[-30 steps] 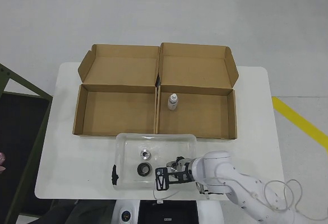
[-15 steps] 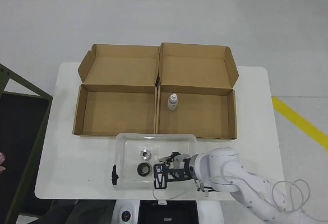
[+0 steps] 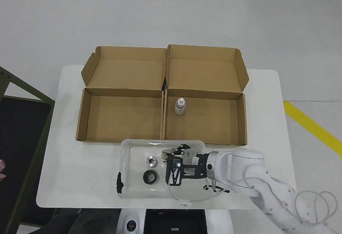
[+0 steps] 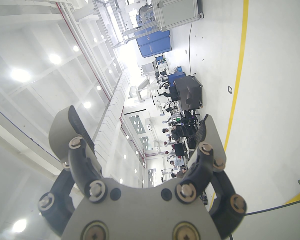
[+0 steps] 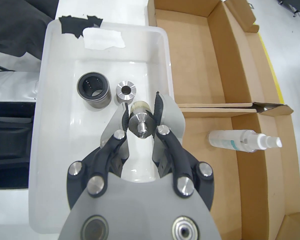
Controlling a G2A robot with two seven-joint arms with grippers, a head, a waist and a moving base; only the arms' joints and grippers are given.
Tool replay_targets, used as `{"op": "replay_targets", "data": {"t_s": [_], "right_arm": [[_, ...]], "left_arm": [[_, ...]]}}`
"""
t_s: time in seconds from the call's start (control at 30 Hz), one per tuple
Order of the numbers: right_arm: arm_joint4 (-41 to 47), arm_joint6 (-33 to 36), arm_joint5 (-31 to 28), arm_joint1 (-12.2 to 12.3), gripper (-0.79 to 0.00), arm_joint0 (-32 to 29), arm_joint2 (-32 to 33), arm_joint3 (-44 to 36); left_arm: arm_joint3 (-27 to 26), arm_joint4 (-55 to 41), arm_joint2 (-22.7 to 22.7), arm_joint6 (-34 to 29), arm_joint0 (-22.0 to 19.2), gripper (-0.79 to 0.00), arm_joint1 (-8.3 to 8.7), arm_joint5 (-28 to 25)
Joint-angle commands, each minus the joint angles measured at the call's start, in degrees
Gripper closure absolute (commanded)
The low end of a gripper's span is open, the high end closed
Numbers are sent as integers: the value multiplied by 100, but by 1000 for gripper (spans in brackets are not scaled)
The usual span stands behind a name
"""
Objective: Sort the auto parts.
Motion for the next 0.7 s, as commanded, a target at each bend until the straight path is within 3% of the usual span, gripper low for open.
{"op": "replay_targets", "data": {"t_s": [0.0, 0.67], "right_arm": [[5, -180, 43, 5, 0, -12, 88, 18], [540, -639, 133, 43, 0, 119, 858, 253]], "left_arm": [[0, 0, 0, 0, 0, -785, 0, 0], [0, 0, 0, 0, 0, -785, 0, 0]]}}
